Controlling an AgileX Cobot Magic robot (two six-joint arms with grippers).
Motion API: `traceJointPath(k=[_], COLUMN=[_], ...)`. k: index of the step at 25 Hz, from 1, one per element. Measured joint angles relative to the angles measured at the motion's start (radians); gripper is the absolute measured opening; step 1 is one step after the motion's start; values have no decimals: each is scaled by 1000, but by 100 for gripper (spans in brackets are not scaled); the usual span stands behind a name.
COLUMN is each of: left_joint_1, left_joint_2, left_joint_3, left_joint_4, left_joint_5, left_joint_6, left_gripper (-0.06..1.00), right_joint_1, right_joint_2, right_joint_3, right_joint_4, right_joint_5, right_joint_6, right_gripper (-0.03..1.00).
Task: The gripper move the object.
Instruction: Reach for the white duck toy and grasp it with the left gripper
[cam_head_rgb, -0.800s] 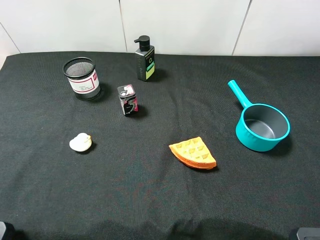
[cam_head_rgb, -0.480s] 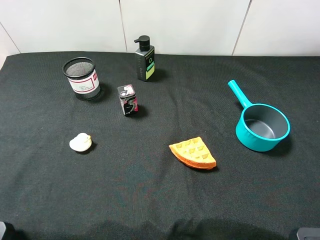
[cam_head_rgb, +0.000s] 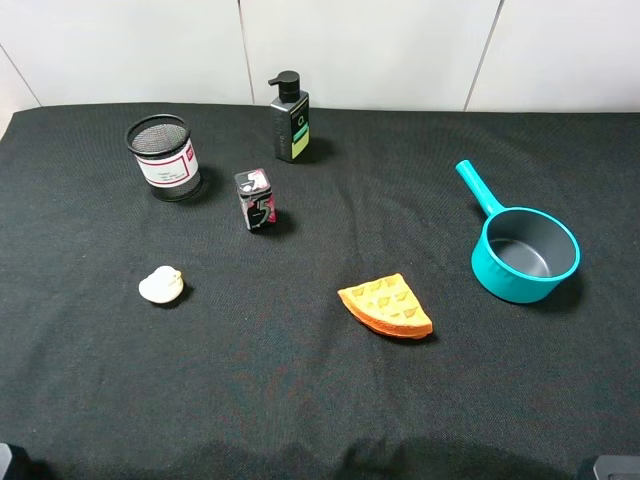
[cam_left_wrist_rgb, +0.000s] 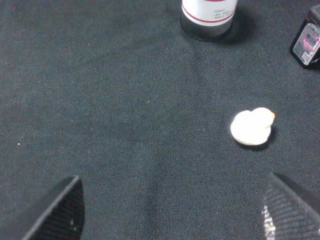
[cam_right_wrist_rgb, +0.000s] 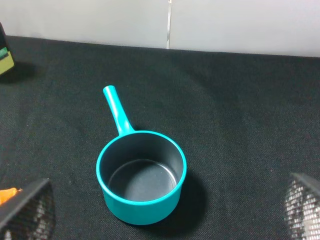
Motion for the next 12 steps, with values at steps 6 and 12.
traceJointPath(k=[6,12], left_joint_1=[0,0], left_joint_2=[0,0], left_joint_3=[0,0], left_joint_4=[0,0], left_joint_5=[0,0], left_joint_6=[0,0], left_gripper=[76,76], right_joint_1=[0,0], right_joint_2=[0,0], right_joint_3=[0,0], right_joint_4=[0,0], right_joint_5=[0,0], right_joint_6=[0,0], right_gripper=[69,69])
